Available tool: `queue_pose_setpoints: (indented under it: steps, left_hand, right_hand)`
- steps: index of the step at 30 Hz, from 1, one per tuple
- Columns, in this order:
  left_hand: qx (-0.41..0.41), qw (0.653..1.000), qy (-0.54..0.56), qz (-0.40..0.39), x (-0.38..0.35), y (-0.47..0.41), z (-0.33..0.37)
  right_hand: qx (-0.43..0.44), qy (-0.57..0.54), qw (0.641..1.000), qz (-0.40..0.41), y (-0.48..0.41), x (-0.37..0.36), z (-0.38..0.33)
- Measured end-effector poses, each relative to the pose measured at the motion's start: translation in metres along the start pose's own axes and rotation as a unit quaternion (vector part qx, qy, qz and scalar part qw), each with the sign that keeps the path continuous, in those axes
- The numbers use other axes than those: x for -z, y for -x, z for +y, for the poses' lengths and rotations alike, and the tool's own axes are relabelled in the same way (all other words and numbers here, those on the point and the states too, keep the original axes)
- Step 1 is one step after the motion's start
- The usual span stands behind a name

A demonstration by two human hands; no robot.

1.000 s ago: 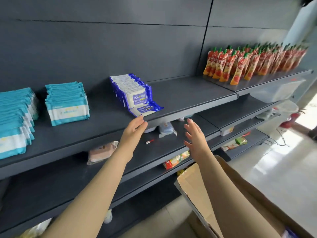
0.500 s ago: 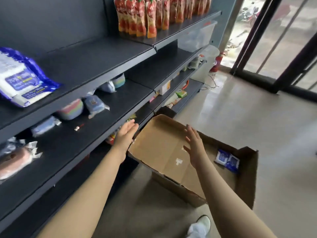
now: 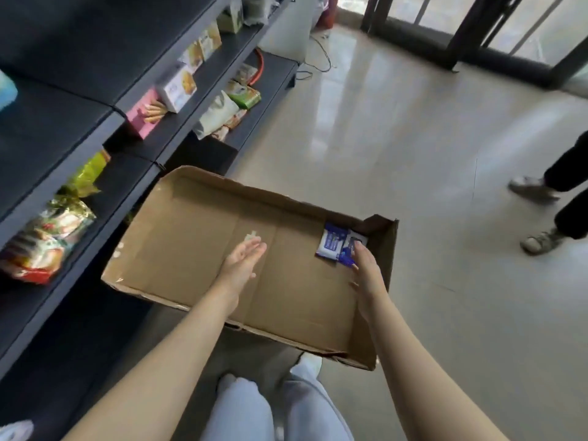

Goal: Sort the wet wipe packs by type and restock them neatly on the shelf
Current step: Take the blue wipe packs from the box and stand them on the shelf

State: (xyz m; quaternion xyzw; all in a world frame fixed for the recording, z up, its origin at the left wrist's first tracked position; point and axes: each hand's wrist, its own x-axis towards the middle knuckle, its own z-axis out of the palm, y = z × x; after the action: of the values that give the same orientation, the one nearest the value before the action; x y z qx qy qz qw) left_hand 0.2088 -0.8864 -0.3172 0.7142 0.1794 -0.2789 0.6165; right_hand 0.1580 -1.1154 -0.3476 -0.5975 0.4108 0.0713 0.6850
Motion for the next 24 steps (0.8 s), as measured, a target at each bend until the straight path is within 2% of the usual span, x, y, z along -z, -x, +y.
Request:
queue_pose_setpoints:
  steps: [4, 9, 14, 17, 24]
  left_hand:
    - [0.029, 0.999, -0.03, -0.03, -0.049, -0.066, -0.022]
    - [0.068, 0.996, -0.033, -0.047, -0.111, -0.18, -0.085]
    - [0.087, 0.993, -0.052, -0.055, -0.153, -0.263, -0.138]
    - [0.091, 0.992, -0.062, -0.06, -0.172, -0.295, -0.158]
    - [0.072, 0.993, -0.081, -0.037, -0.201, -0.327, -0.167]
  right_hand:
    - [-0.041, 0.032, 0.998, 0.031, -0.068, 0.025, 0.023]
    - [-0.088, 0.001, 0.992, 0.09, -0.175, 0.05, 0.073]
    - [-0.113, -0.026, 0.988, 0.105, -0.256, 0.061, 0.122]
    - [-0.102, -0.041, 0.989, 0.102, -0.285, 0.057, 0.139]
    - [-0.084, -0.064, 0.98, 0.169, -0.306, 0.043, 0.16]
